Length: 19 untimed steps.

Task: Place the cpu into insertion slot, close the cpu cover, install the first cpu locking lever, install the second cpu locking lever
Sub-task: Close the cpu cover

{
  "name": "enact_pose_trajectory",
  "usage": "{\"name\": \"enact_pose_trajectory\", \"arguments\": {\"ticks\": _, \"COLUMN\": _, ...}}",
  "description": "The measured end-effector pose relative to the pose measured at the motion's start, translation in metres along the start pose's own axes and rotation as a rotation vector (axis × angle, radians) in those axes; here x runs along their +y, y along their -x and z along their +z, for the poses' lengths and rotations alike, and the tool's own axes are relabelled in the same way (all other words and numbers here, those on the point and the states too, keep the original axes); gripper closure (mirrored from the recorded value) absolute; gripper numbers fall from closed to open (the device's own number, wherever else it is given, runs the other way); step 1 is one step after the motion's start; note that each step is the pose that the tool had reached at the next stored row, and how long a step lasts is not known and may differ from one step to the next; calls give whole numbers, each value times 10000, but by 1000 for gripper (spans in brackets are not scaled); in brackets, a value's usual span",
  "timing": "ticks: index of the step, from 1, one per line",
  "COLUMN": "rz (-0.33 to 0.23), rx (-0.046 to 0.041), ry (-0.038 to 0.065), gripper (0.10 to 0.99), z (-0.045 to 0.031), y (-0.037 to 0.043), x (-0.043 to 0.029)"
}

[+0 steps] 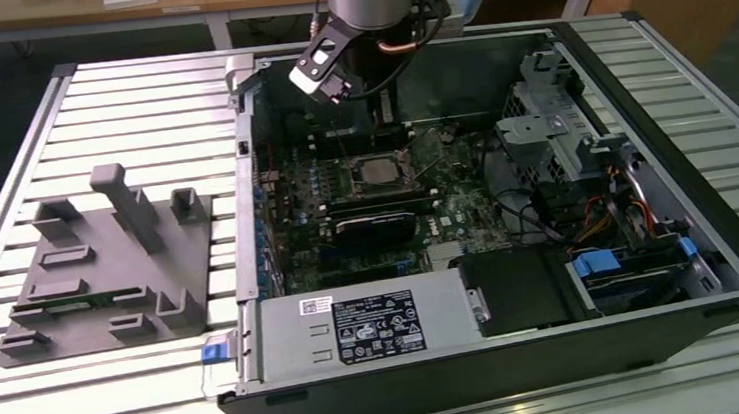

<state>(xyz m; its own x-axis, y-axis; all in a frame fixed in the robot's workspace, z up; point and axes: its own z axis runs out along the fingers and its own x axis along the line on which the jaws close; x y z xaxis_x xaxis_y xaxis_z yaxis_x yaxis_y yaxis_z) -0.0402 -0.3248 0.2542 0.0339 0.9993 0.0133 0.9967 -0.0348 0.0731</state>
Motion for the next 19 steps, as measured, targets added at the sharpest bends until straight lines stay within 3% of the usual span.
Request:
{"name": "enact_pose_trajectory", "arguments": {"ticks": 11, "rz": 1, "rx": -1, "ry": 0, "gripper": 980, "z": 10, "y": -5, "x": 135}}
{"name": "enact_pose_trajectory", "arguments": {"ticks": 19, "rz": 2, "rx": 0, "ry": 0, "gripper": 980, "z": 22, "y": -10, "x": 296}}
